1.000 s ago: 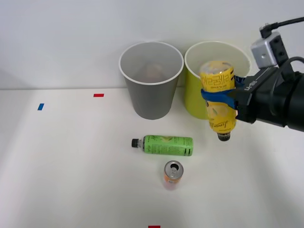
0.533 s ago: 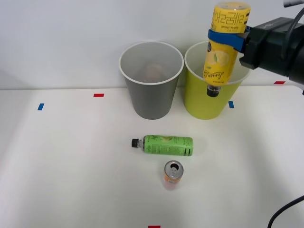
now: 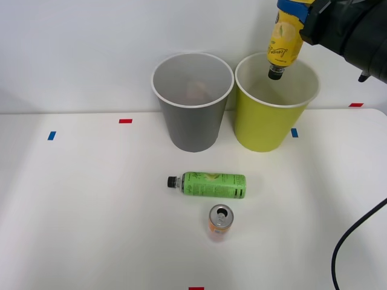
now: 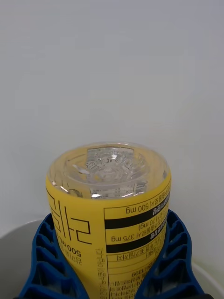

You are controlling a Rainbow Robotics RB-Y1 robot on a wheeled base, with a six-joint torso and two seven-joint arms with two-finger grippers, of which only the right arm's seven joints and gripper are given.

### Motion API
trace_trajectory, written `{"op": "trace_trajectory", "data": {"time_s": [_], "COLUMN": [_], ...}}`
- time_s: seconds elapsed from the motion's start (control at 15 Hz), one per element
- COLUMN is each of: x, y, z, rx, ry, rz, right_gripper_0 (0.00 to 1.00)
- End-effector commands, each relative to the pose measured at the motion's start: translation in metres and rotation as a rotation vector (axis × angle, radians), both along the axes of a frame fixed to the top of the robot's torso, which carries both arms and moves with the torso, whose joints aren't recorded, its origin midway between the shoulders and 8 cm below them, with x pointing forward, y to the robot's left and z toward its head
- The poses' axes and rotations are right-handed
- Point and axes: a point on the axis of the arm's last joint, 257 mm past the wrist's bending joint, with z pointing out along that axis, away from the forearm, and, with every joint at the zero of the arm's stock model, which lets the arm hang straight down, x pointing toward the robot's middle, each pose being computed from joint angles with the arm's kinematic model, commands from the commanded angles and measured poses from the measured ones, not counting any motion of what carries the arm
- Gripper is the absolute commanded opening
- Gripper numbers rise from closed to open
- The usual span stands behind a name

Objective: Put cans in the gray bin, plastic bottles in the light green bin

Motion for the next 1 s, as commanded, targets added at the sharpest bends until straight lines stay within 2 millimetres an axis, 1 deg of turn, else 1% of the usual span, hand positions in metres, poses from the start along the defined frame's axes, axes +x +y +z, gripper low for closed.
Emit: {"op": "trace_trajectory", "data": {"time_s": [0.07, 0.33, 0.47, 0.6, 0.67, 0.73, 0.8, 0.87, 1.0], "x": [0.019, 0.032, 0.042, 0.046, 0.047, 0.048, 0.048, 0.048, 0.047], "y": [-0.001, 0.007, 0.008, 0.007, 0.006, 0.005, 0.004, 0.005, 0.007], "z": [-0.006, -0.011, -0.013, -0.016, -0.018, -0.017, -0.018, -0.020, -0.022], "rx": [-0.027, -0.031, -0.042, -0.059, -0.068, -0.080, -0.082, -0.084, -0.093], "ry": [0.015, 0.026, 0.030, 0.022, 0.023, 0.018, 0.019, 0.022, 0.024], "rz": [-0.035, -0.037, -0.047, -0.059, -0.064, -0.072, -0.072, -0.071, -0.065], "right_gripper_0": [0.00, 0.00, 0.00, 0.00, 0.05, 0.53, 0.89, 1.00, 1.00]}}
